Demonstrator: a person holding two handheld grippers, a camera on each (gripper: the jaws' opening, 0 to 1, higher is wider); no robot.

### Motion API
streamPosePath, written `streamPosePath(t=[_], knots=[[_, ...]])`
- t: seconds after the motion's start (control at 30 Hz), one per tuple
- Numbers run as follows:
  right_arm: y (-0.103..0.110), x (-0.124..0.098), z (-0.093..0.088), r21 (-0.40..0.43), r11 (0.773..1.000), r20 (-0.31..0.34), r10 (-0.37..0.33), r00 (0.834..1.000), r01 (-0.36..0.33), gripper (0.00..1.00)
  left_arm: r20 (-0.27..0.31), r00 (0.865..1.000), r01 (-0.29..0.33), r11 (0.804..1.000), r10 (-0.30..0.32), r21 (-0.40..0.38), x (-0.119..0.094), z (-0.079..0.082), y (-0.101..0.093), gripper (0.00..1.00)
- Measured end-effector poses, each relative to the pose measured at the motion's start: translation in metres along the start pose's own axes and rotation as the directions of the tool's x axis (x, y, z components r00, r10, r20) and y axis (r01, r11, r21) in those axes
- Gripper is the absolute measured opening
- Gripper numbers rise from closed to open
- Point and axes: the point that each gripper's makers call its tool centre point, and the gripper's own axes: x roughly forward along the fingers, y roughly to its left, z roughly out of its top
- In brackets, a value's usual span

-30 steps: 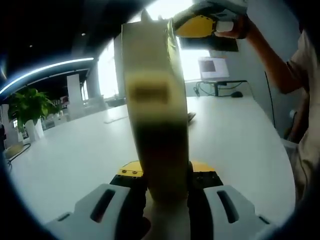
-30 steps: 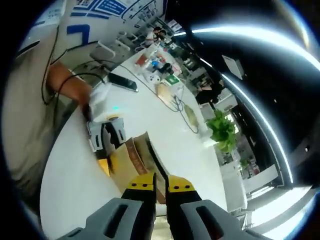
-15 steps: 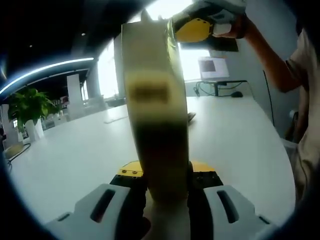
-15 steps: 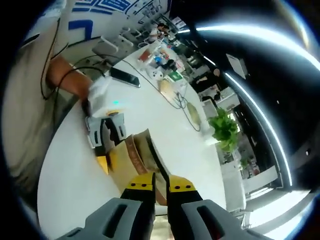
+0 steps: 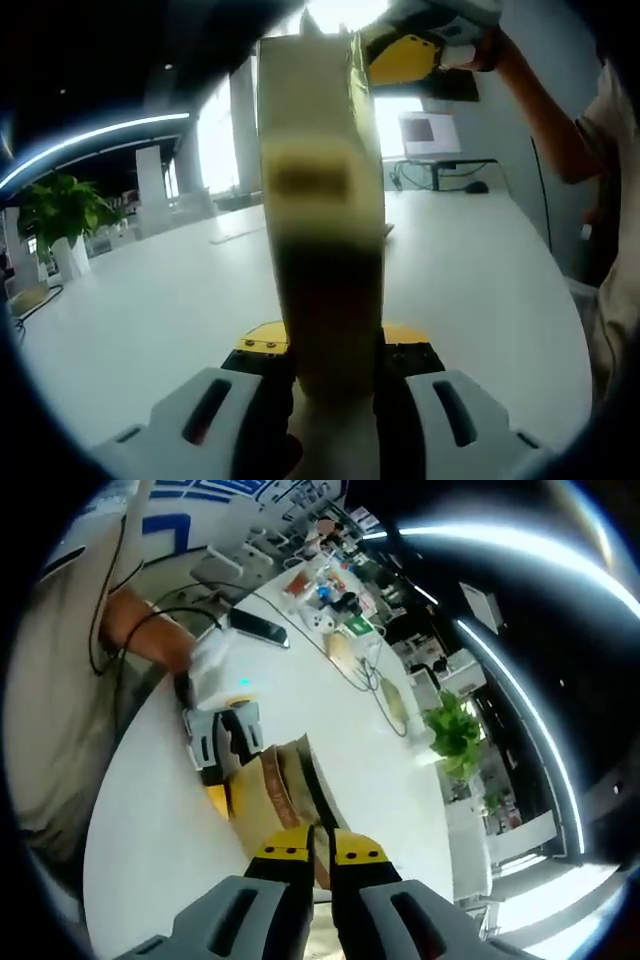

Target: Extract single mask from mask box in order stack masks on table

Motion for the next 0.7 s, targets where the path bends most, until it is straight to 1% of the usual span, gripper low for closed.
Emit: streamPosePath(t=[0.2,0.33,0.4,0.43,0.47,0.5,0.53,0.57,0.67,0.7], knots=[[-0.0005,0.0011,0.0002,-0.024,1.000,-0.010,-0.016,1.000,0.016,0.00,-0.003,1.000,-0.002,1.000,0.002,-0.018,0.0004,-0.0008,0.0010,0.21],[-0.0015,0.0029,0.0006,-0.050,0.998,-0.013,-0.041,0.999,0.040,0.00,-0.005,1.000,-0.003,1.000,0.003,-0.023,0.0002,-0.0002,-0.0002,0.21],[-0.0020,0.0037,0.0015,-0.073,0.996,-0.014,-0.055,0.998,0.054,0.00,0.000,1.000,0.002,1.000,-0.002,-0.015,0.0002,0.0008,-0.0009,0.21],[-0.0029,0.0040,0.0021,-0.080,0.995,-0.012,-0.064,0.998,0.063,0.00,0.015,1.000,-0.002,1.000,0.002,-0.015,0.0002,0.0036,0.0001,0.21],[-0.0034,0.0043,0.0013,-0.085,0.994,-0.014,-0.070,0.997,0.068,0.00,0.021,1.000,-0.004,1.000,0.004,-0.021,0.0000,0.0049,0.0005,0.21],[-0.0038,0.0046,0.0016,-0.091,0.993,-0.013,-0.077,0.997,0.076,0.00,0.026,1.000,-0.009,0.999,0.011,-0.050,-0.0008,0.0053,0.0024,0.21],[-0.0040,0.0046,0.0018,-0.102,0.992,-0.014,-0.082,0.997,0.080,0.00,0.020,1.000,-0.011,0.995,0.013,-0.094,-0.0011,0.0044,0.0026,0.20],[-0.0037,0.0044,0.0019,-0.102,0.991,-0.015,-0.085,0.996,0.083,0.00,0.012,1.000,-0.016,0.992,0.018,-0.121,-0.0010,0.0039,0.0043,0.20],[-0.0030,0.0030,0.0020,-0.112,0.990,-0.017,-0.085,0.996,0.083,0.00,0.013,1.000,-0.019,0.993,0.020,-0.113,-0.0010,0.0039,0.0058,0.20],[-0.0019,0.0023,0.0022,-0.132,0.988,-0.018,-0.084,0.996,0.081,0.00,0.011,1.000,-0.020,0.993,0.022,-0.115,-0.0012,0.0037,0.0055,0.20]])
